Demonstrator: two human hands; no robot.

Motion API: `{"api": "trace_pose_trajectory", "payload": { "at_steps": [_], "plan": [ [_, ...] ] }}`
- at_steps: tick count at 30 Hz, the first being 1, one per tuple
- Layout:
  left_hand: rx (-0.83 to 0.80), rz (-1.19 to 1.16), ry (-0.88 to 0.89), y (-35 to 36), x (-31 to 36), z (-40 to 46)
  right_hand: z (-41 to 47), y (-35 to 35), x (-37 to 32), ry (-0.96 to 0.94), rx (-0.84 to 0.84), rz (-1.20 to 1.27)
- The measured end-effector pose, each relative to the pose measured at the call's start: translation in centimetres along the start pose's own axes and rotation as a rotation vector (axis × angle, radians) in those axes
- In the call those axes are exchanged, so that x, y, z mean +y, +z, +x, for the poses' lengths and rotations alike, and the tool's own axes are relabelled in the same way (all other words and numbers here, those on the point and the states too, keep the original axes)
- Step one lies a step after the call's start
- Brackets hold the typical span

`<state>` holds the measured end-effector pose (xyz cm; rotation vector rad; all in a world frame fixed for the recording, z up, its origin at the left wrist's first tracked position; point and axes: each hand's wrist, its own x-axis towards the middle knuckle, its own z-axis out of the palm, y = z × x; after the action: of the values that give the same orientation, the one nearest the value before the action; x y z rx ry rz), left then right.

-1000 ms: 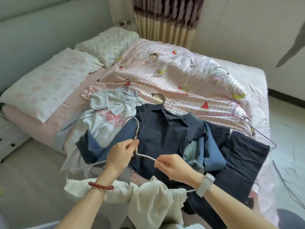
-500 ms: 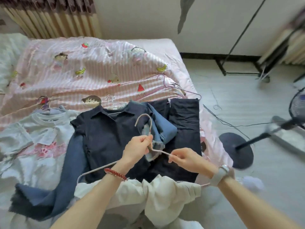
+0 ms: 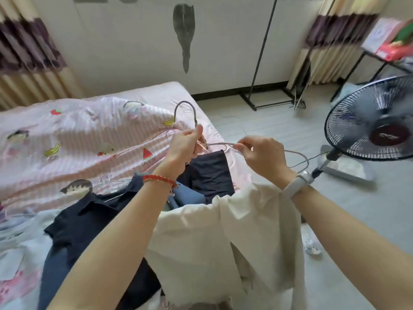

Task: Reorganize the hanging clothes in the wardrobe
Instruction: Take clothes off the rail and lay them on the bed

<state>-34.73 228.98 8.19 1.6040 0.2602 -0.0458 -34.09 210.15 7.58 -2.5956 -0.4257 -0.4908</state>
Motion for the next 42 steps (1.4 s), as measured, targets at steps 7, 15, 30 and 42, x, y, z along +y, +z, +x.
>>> {"api": "trace_pose_trajectory", "payload": {
  "at_steps": [7,15,30,42],
  "plan": [
    [0.251,0.143,0.132,-1.5,0.9,10.6,12.7,7.1,2.1,-0.058,-0.075,0.160],
    [0.431,0.877,-0.256,-3.3,-8.9,20.0,21.2,24.2,6.7,0.039,-0.572,-0.018],
    [0.564,1.243,-0.474,-8.6,-18.4,5.3,9.8,27.7,-0.8,-0.441,-0.815,0.012],
    [1.315,1.077,-0.664,-6.9,-18.0,-30.8,-13.2,16.9,-20.8,-1.267,-0.901,0.278]
  ]
}}
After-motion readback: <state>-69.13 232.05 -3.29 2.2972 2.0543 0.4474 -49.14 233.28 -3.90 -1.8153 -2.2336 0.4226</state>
